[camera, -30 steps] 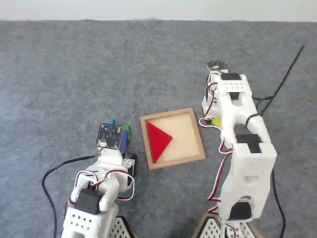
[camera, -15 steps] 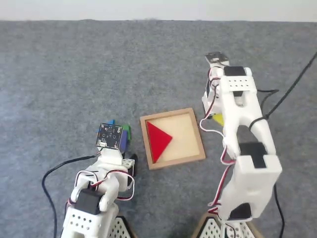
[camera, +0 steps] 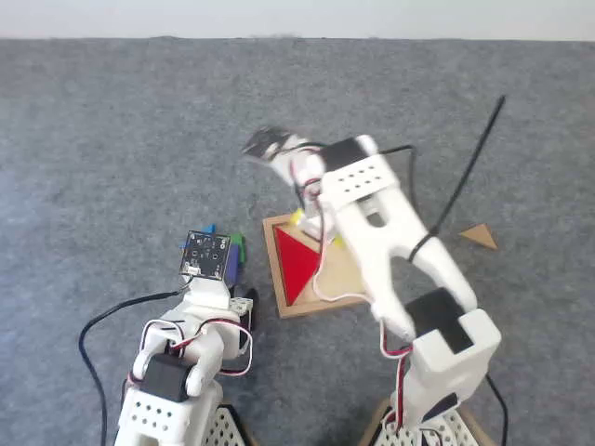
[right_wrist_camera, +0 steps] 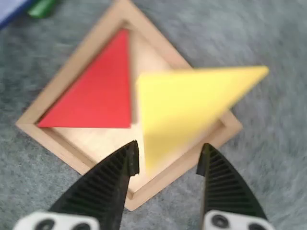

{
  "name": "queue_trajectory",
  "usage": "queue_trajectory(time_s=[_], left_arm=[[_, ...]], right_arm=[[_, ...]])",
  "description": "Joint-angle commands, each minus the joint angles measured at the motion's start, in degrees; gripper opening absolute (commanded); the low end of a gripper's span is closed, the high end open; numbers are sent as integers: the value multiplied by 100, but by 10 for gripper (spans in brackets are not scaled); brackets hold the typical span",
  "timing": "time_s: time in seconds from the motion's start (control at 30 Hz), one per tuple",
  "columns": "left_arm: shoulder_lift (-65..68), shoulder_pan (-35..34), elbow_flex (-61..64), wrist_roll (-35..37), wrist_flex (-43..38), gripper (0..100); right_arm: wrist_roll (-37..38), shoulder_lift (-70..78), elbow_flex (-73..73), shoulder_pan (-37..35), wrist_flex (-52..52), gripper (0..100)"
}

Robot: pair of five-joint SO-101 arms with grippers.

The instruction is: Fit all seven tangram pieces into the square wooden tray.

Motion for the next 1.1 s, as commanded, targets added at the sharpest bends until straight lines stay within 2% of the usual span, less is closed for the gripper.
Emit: queue_trajectory(time_s=[0.0, 0.2, 0.37, 0.43, 0.53, 0.57, 0.67, 0.9, 1.07], left_arm=[[-97, 9, -66, 35, 9, 105], [-97, 9, -66, 35, 9, 105], [-97, 9, -66, 35, 9, 105], [-97, 9, -66, 35, 9, 105], [-97, 9, -66, 35, 9, 105], [-97, 9, -66, 35, 9, 105], [-97, 9, -66, 35, 9, 105], [-97, 9, -66, 35, 9, 105], [-97, 9, -66, 35, 9, 105]], right_arm=[[492, -286, -53, -251, -13, 178], [747, 75, -62, -259, -233, 178], [580, 277, -79, -215, -699, 180], [-141, 277, -97, -110, -1068, 178], [-1714, 277, -88, 119, -1174, 178], [-1802, 268, 35, 145, -1147, 178], [-1785, -224, 826, 136, -1560, 177], [-1846, -3319, 4018, 163, -3451, 177], [-1837, -3336, 4712, 163, -3635, 177]])
